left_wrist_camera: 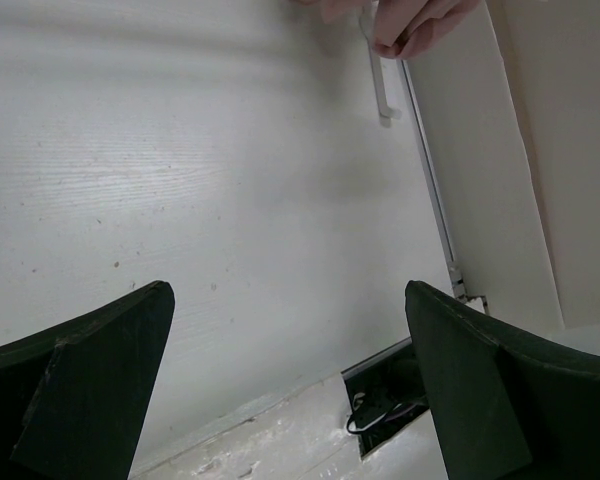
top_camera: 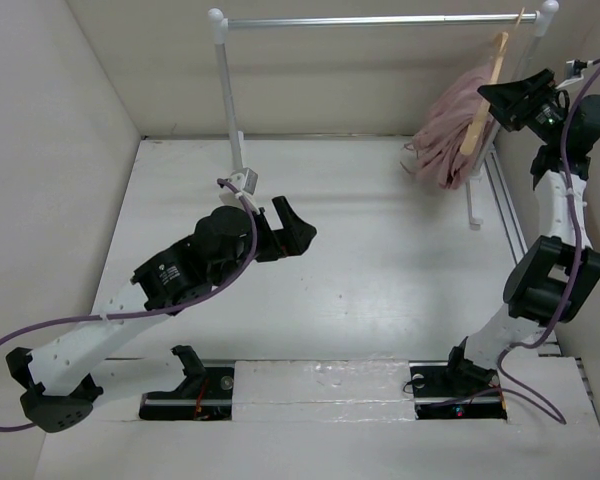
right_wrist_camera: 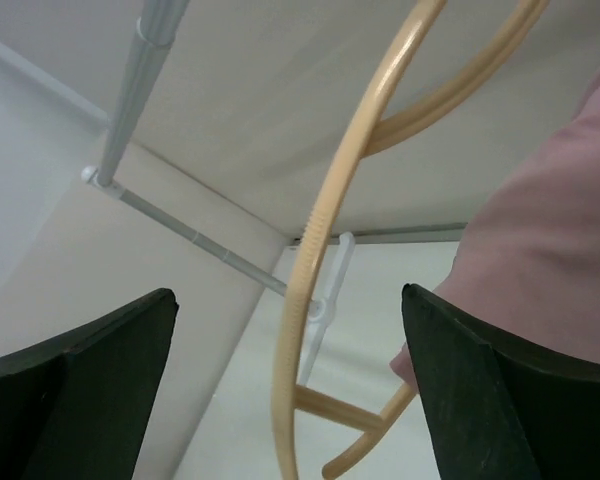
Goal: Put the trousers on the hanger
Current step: Place the hanger at the clothesline, then reset both arms
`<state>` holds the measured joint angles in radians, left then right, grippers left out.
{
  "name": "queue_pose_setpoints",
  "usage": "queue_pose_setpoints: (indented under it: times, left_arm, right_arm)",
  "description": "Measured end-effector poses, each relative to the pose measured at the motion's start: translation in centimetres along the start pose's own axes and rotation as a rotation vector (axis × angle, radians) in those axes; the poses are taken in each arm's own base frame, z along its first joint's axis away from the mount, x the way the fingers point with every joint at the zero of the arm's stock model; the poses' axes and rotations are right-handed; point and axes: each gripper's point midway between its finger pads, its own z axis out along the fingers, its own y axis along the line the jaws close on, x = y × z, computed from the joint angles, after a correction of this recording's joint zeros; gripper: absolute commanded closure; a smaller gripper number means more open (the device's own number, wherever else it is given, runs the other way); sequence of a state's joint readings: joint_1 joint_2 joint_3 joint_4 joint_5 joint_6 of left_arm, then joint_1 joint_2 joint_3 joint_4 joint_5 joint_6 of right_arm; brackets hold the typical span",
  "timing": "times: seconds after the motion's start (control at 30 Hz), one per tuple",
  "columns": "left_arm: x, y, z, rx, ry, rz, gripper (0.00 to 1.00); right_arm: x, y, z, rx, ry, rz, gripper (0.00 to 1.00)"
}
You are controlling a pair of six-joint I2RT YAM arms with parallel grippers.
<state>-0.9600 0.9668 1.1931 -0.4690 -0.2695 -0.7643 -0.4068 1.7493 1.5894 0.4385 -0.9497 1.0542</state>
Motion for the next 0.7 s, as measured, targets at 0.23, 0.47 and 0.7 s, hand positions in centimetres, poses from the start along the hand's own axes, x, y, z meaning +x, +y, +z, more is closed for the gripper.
queue_pose_setpoints:
  times: [0.23, 0.47, 0.7]
  left_arm:
    - [-0.8, 0.0, 0.0, -0.015, -0.024, 0.024, 0.01]
    - [-3.0, -2.0, 0.5, 0.009, -0.068, 0.059, 0.01]
    - [-1.8, -1.5, 0.8, 0.015, -0.036, 0.094, 0.01]
  right_arm:
    - [-1.6, 4.4, -4.1, 0.117, -0.048, -0.209, 0.18]
    - [-0.9, 8.8, -9.5, 0.326, -0.119, -0.463, 0.0]
    - [12.8, 9.1, -13.1, 0.385, 0.052, -0.459, 0.0]
